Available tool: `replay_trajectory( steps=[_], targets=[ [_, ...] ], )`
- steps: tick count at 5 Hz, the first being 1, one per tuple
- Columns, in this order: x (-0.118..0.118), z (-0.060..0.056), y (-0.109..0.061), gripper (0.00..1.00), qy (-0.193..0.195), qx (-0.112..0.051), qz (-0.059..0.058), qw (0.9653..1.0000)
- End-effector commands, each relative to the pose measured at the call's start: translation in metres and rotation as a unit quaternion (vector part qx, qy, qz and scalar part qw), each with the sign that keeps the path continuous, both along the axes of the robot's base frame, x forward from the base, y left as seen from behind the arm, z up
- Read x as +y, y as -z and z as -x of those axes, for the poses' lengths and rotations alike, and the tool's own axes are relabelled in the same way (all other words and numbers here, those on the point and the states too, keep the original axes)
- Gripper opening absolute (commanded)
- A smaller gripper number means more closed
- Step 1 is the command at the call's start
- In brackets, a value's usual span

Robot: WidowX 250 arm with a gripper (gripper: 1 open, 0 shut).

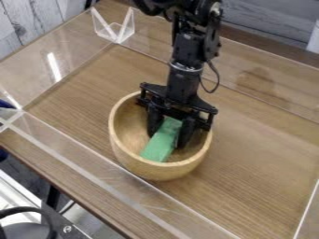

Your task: Remove the green block from inside the brown bowl and put it on the table

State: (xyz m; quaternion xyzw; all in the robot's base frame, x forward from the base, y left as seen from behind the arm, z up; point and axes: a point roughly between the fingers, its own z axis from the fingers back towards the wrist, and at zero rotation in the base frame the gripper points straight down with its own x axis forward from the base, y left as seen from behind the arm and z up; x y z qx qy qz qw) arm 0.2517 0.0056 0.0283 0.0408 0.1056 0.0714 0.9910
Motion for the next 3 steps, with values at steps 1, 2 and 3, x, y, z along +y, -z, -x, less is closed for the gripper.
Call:
replay_trajectory(
  steps=[1, 2, 3],
  targets=[
    [-0.002, -0.009, -0.006, 0.00, 0.003, -0.010, -0.010, 0.9999],
    [-0.005, -0.014, -0.016, 0.00, 0.005, -0.007, -0.010, 0.9999],
    [-0.012, -0.022, -0.028, 0.00, 0.012, -0.008, -0.009, 0.9999]
  ],
)
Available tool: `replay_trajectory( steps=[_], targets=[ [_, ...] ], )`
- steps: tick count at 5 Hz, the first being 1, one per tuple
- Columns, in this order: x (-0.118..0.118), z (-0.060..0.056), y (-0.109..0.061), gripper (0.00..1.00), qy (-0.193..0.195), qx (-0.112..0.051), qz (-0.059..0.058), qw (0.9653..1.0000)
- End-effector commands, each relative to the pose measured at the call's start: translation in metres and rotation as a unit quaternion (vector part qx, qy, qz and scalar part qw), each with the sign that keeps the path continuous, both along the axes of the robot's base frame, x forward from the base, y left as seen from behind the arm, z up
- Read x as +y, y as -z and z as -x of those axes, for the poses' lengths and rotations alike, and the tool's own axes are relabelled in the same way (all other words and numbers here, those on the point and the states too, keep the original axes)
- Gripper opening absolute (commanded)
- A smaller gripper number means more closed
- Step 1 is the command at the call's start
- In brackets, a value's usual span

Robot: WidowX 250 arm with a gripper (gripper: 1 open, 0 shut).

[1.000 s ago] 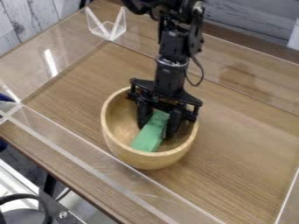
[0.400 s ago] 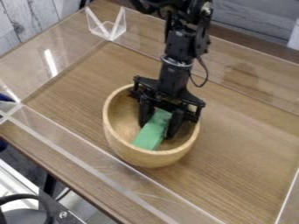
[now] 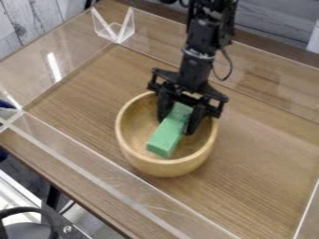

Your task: Remove the green block from inside the brown bowl and put it on the table

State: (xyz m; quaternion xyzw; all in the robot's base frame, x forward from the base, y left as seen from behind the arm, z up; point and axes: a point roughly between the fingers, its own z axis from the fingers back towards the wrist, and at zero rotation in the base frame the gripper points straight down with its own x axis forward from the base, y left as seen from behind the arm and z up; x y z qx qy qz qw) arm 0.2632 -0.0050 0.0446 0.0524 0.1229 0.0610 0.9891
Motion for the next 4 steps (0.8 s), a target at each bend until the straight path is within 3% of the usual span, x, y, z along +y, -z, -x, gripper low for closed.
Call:
replay_trajectory(
  steps=[1, 2, 4],
  targets=[
    [-0.014, -0.017, -0.018, 0.00, 0.015, -0.039, 0.004, 0.9991],
    [-0.038, -0.019, -0.014, 0.00, 0.037, -0.038, 0.008, 0.9986],
    [-0.040, -0.013, -0.014, 0.00, 0.017, -0.037, 0.015, 0.9990]
  ],
)
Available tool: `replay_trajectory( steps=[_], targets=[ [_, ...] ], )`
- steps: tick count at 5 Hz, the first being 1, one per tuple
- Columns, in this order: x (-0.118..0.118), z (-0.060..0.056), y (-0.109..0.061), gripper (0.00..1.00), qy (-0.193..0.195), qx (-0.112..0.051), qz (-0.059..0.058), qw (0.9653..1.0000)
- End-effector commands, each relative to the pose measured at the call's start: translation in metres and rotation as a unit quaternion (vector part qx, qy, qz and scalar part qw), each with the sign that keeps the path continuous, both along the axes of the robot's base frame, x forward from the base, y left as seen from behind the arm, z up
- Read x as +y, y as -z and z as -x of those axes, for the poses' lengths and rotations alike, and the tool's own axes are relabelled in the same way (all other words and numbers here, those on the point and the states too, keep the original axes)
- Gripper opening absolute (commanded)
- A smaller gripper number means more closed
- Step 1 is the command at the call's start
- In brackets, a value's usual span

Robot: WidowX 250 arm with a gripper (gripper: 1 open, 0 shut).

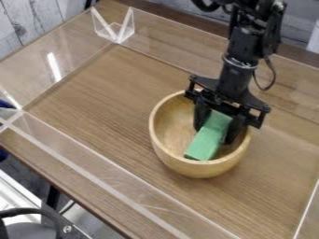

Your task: Remove the green block from inside the brown bowl and put it on the table

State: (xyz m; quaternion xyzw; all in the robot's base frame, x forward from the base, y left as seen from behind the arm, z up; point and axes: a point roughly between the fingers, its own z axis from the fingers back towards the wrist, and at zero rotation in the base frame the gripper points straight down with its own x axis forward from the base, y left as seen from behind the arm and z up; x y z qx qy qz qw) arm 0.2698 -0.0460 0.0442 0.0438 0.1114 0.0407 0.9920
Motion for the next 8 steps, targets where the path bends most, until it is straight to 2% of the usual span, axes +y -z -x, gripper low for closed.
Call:
replay_trajectory(
  steps=[1, 2, 4, 7, 8],
  targets=[
    [0.006, -0.008, -0.021, 0.00, -0.006, -0.024, 0.010, 0.9996],
    [0.011, -0.008, -0.028, 0.00, -0.008, -0.022, 0.015, 0.9996],
    [0.002, -0.006, -0.041, 0.00, -0.006, -0.025, 0.020, 0.9995],
    [0.022, -0.004, -0.049, 0.00, -0.035, -0.043, 0.026, 0.9981],
    [0.026, -0.007, -0.044, 0.00, -0.038, -0.051, 0.029, 0.9976]
  ],
)
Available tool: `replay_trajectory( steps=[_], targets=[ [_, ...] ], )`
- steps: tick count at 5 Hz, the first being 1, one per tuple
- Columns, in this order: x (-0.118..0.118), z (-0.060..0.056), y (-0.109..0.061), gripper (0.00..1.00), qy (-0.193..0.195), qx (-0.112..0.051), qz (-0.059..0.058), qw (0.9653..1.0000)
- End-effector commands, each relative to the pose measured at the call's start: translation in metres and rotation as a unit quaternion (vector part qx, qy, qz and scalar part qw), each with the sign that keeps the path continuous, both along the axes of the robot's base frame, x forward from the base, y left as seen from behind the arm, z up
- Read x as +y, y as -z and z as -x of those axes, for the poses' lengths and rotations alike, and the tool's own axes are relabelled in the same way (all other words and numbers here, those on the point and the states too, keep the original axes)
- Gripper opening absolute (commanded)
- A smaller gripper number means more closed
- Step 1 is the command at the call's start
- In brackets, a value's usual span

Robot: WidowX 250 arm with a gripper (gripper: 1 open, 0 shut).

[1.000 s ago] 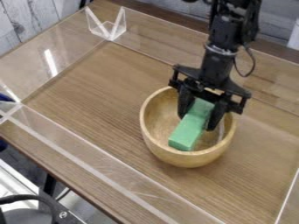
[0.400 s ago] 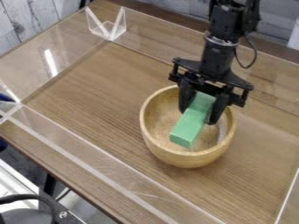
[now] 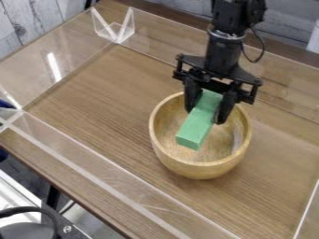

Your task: Remove the green block from inside the brown bowl and put it on the table

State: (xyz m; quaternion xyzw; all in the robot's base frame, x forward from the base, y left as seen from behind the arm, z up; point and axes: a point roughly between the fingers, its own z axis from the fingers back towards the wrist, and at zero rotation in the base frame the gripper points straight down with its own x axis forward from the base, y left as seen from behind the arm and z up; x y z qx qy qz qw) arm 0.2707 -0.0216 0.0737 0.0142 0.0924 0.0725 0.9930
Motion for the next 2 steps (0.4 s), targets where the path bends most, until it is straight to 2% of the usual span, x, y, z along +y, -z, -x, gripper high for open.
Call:
replay_trajectory(
  steps=[1, 2],
  targets=[
    [0.006, -0.009, -0.013, 0.00, -0.009, -0.036, 0.004, 0.9993],
    [0.010, -0.014, -0.025, 0.00, -0.007, -0.056, 0.004, 0.9984]
  ],
)
